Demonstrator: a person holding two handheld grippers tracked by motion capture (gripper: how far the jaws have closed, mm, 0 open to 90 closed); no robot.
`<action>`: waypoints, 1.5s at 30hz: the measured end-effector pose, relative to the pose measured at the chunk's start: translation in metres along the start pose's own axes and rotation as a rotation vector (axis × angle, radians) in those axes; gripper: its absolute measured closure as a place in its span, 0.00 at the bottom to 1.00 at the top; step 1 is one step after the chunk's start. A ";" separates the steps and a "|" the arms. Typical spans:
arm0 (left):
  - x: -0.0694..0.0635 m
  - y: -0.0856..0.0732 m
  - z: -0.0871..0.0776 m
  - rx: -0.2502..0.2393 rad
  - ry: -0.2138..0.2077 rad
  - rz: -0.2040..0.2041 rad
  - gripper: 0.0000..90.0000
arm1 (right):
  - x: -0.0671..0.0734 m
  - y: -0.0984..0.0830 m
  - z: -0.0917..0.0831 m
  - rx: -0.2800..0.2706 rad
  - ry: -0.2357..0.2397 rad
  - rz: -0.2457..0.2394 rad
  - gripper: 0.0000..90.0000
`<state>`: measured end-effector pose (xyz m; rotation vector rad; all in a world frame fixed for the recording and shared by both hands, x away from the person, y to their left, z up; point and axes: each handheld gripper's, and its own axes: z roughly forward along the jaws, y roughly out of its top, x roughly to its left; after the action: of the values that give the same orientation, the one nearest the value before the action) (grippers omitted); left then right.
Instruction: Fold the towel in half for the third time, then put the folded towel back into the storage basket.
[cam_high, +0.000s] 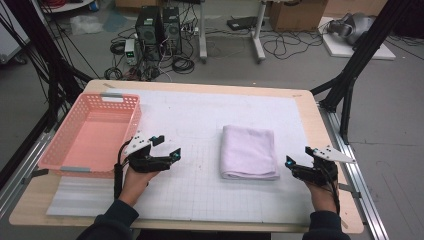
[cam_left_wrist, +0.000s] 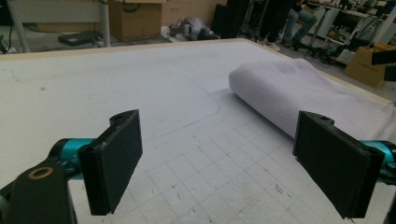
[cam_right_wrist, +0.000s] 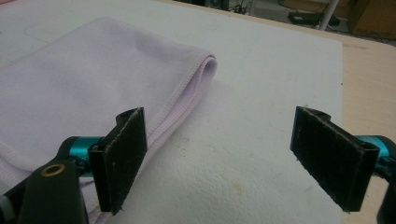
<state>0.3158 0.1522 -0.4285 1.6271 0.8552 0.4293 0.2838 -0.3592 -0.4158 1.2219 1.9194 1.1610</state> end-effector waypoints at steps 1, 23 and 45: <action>0.000 0.000 0.000 -0.002 -0.001 -0.003 0.18 | 0.000 0.000 -0.001 0.001 -0.004 -0.002 0.20; -0.010 0.003 0.025 0.067 -0.053 -0.040 0.18 | 0.003 -0.004 -0.002 0.051 -0.008 -0.023 0.20; -0.050 0.012 0.128 0.267 -0.159 -0.095 0.24 | 0.004 -0.003 0.003 0.060 0.014 -0.022 0.20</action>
<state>0.3740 0.0279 -0.4389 1.8284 0.8930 0.1196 0.2828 -0.3553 -0.4201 1.2234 1.9865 1.1107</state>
